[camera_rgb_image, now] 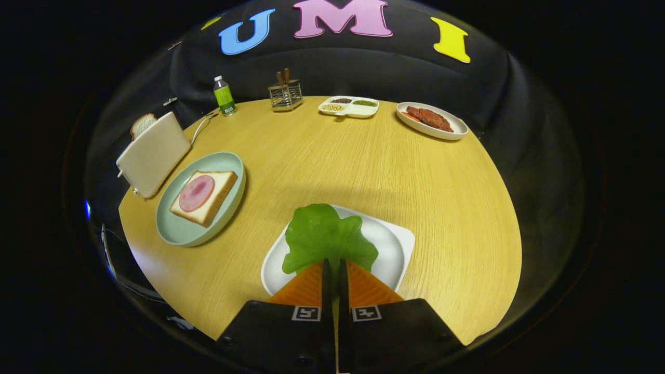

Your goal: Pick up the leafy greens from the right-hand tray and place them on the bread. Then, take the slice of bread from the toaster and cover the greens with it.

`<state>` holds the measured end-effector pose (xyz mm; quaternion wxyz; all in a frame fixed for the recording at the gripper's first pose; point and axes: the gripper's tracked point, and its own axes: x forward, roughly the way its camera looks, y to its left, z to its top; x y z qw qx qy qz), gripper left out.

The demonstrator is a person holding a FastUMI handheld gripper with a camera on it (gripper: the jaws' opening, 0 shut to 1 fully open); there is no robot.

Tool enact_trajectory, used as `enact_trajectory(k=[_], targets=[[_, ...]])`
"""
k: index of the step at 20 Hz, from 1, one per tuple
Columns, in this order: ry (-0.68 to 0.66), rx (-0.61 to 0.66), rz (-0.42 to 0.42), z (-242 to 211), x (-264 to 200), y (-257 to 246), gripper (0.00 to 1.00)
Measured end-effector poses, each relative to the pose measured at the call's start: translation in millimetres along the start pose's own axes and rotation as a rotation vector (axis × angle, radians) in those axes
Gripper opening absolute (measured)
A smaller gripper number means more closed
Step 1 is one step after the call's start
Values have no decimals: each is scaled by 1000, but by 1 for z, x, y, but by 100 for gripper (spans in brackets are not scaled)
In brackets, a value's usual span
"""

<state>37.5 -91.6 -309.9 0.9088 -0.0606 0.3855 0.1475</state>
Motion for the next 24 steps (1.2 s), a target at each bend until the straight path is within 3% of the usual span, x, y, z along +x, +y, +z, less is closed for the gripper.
enact_trajectory(k=[6, 13, 24], targets=[[-72, -37, -44, 40, -38, 21, 7], [-179, -63, -27, 94, -72, 85, 7], [-131, -96, 97, 104, -32, 198, 7]])
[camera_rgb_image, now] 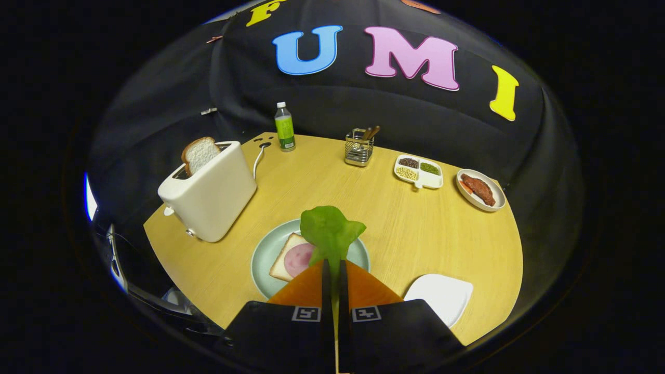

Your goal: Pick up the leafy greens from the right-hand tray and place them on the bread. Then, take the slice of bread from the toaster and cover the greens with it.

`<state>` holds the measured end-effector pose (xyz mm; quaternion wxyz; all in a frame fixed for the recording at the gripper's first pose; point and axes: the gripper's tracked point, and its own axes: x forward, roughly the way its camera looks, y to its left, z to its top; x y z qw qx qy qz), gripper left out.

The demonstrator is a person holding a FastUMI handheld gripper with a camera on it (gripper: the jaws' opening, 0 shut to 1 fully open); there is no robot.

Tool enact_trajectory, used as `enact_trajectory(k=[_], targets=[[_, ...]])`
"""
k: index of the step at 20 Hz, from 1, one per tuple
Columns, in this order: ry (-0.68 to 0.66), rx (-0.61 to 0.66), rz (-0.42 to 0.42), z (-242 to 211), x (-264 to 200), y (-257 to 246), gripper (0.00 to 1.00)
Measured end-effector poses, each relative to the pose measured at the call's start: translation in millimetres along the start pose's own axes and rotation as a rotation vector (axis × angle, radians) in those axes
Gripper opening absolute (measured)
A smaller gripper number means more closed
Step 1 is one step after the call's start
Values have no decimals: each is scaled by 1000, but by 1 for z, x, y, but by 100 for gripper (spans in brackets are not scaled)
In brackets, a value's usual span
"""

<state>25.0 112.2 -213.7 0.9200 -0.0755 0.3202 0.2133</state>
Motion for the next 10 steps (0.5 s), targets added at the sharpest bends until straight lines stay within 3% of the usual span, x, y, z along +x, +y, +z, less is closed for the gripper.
enact_trajectory(k=[10], targets=[[62, 11, 33, -6, 48, 31, 8]])
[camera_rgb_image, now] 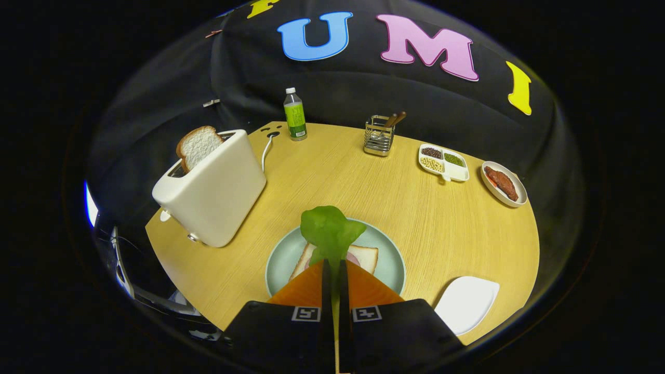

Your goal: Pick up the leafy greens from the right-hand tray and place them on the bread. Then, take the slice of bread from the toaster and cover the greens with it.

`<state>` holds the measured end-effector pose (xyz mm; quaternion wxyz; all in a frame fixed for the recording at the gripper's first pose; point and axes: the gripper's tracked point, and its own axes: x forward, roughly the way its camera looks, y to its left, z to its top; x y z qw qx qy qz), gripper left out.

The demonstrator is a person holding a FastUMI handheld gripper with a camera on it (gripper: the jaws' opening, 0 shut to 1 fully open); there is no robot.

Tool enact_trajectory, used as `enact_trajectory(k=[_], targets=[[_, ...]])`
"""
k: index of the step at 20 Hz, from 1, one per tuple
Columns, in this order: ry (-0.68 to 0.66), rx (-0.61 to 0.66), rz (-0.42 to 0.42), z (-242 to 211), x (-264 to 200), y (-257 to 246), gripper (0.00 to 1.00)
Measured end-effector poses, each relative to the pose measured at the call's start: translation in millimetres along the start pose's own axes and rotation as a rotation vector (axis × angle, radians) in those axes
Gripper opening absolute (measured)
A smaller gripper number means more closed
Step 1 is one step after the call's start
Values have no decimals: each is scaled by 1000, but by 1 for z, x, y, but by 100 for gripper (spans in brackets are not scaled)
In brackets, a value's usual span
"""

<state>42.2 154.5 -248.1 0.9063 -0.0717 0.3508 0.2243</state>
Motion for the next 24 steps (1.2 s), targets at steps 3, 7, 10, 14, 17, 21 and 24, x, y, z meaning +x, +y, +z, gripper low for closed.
enact_trajectory(k=[3, 7, 10, 14, 17, 21, 24], targets=[[35, 12, 8, -3, 10, 5, 10], [55, 15, 7, -3, 21, 8, 19], [86, 17, 7, -10, 27, 10, 31], [84, 27, 5, -7, 27, 13, 72], [80, 39, 9, -1, 19, 17, 100], [16, 17, 32, 31, 2, 35, 99], [-61, -33, 60, 67, -11, 54, 99]])
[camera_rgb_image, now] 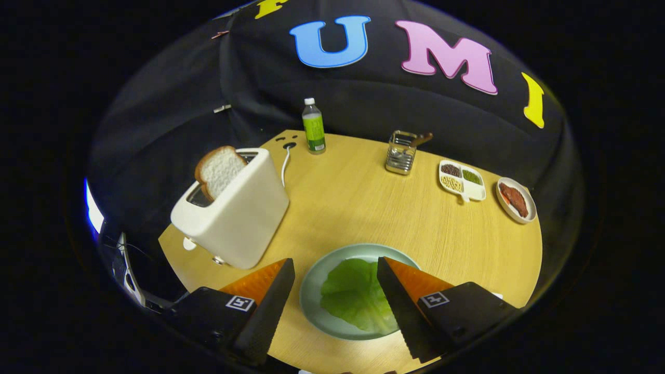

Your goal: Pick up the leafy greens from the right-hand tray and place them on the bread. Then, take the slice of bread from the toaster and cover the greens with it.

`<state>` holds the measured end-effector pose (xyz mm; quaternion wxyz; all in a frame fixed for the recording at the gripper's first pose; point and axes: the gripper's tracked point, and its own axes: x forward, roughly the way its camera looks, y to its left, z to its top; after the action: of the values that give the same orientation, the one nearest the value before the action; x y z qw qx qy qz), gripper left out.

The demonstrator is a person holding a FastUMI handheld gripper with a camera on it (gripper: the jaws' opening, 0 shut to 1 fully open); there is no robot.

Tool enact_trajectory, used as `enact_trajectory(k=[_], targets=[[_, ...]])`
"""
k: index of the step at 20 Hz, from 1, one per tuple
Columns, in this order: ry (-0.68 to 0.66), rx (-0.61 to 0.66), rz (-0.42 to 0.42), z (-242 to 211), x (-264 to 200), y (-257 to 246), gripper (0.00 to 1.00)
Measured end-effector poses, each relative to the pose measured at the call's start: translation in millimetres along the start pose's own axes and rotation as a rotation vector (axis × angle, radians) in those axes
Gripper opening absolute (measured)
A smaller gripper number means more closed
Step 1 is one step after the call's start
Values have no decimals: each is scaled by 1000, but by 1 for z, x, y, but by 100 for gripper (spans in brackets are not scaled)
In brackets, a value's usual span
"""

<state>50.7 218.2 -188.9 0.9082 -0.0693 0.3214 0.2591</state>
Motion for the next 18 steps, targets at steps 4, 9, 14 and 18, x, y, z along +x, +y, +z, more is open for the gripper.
enact_trajectory(k=[4, 9, 14, 18], targets=[[-123, -99, 10, 54, -13, 25, 99], [-201, -118, 77, 95, -14, 71, 98], [-199, -127, 125, 109, 5, 106, 98], [-196, -112, 178, 120, 19, 140, 98]])
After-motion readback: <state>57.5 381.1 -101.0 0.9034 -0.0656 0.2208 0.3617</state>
